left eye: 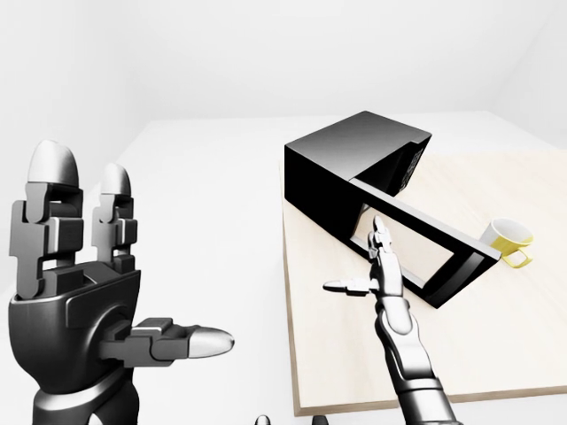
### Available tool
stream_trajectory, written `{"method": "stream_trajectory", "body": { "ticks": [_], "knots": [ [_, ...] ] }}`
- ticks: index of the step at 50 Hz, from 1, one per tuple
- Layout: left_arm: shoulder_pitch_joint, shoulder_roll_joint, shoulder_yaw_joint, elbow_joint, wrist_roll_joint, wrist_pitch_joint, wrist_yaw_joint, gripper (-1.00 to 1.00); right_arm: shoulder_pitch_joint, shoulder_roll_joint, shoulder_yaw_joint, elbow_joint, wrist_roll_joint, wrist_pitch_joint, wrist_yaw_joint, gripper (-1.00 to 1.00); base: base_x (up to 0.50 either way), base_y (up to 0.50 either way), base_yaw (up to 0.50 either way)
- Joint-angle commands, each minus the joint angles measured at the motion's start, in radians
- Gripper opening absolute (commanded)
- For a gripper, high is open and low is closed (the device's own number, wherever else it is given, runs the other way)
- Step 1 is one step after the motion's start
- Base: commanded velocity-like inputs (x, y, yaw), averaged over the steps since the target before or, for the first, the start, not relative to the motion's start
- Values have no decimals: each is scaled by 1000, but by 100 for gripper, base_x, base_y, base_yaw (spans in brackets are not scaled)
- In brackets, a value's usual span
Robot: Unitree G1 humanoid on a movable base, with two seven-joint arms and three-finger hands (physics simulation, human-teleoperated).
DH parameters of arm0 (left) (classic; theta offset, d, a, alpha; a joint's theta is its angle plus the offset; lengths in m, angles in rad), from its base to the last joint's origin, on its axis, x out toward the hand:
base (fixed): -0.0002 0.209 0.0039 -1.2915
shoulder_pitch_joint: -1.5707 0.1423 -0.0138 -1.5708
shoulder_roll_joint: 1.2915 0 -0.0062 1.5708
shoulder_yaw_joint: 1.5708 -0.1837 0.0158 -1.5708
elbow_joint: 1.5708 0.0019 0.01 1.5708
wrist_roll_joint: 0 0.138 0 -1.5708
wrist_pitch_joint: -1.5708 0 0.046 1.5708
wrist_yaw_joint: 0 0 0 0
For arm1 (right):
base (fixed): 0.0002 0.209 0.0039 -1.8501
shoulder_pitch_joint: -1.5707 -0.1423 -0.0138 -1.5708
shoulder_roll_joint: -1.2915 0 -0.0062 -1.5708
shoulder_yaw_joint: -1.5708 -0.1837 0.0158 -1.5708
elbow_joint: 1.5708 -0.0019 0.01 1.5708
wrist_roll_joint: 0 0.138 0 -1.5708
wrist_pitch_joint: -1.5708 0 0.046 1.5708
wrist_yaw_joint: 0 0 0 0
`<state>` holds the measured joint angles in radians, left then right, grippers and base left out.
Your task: Close the microwave.
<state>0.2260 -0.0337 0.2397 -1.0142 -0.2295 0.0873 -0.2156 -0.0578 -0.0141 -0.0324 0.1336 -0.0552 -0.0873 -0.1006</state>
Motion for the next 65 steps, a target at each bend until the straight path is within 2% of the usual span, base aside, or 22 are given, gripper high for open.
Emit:
{"method": "stream_trajectory", "body": {
  "ticks": [1, 14, 21, 24, 43, 46, 59, 65],
  "knots": [
    [10, -3, -7, -6, 5, 0, -4, 100, -32, -9, -13, 50, 4, 0, -10, 100, 0, 0, 0],
    [8, -5, 2, -15, -4, 0, -5, 100, -88, -21, -20, 67, -2, 1, -19, 100, 0, 0, 0],
    [16, -7, -14, -5, 9, 0, -7, 100, -124, -30, -30, 97, 7, 6, -16, 100, 0, 0, 0],
    [17, -6, -17, -3, 11, 0, -6, 100, -131, -30, -27, 87, 3, 19, -18, 100, 0, 0, 0],
    [15, -6, -19, 3, 13, 0, -3, 100, -233, -65, -51, 184, 13, 24, -8, 100, 0, 0, 0],
    [17, -5, -20, 5, 14, 0, -3, 100, -256, -68, -54, 235, 17, 0, -10, 100, 0, 0, 0],
    [6, -4, 9, -15, -7, 0, -3, 100, -378, -101, -73, 404, 45, 0, -25, 100, 0, 0, 0],
    [-4, -3, 28, -21, -17, 0, -2, 100, -500, -122, -72, 572, 56, 0, -30, 100, 0, 0, 0]
  ]
}}
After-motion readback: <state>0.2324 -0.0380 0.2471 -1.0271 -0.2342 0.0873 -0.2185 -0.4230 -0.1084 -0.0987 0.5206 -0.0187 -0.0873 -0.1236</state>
